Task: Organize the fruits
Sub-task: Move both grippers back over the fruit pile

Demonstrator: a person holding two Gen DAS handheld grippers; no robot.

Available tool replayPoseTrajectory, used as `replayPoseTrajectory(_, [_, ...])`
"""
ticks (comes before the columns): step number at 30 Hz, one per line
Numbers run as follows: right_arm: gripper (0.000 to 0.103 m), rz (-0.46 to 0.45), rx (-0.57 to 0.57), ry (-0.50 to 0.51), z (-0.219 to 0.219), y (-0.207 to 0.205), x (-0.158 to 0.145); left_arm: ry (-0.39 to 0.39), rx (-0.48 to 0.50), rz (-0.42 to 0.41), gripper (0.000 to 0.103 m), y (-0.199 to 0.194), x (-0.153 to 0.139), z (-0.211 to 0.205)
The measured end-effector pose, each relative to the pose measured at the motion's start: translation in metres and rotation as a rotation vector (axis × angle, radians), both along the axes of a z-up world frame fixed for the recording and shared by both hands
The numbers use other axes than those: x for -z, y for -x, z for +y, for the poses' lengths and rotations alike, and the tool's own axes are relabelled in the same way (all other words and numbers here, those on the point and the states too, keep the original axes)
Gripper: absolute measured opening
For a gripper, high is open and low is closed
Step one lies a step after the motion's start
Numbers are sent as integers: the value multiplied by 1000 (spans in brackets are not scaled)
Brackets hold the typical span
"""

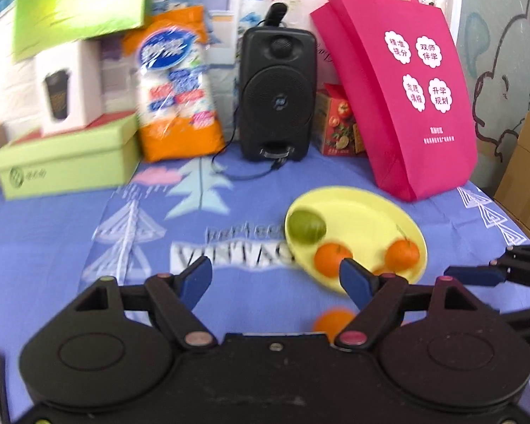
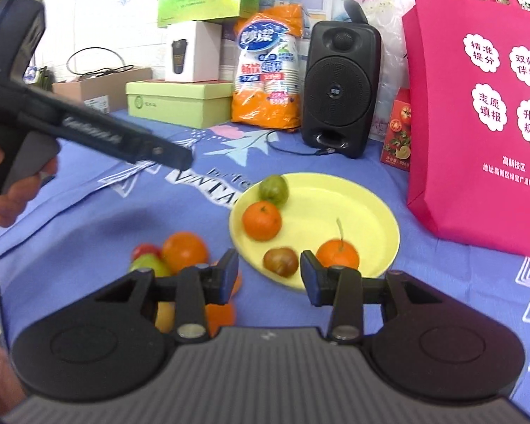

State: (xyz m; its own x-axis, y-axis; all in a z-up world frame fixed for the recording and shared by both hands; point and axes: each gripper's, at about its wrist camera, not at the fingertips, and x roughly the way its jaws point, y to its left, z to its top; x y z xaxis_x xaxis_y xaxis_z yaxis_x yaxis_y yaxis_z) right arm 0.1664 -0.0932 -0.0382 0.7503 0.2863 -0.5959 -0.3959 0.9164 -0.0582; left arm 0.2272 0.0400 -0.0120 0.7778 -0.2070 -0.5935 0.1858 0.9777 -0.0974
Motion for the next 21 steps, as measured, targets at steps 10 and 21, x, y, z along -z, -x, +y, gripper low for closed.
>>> replayPoseTrajectory(10, [41, 75, -2, 9, -2, 44, 22, -7, 36, 18, 80, 88, 21, -9])
replayPoseTrajectory(21, [46, 92, -16, -11, -8, 45, 26, -55, 129, 58, 80, 119, 51, -53])
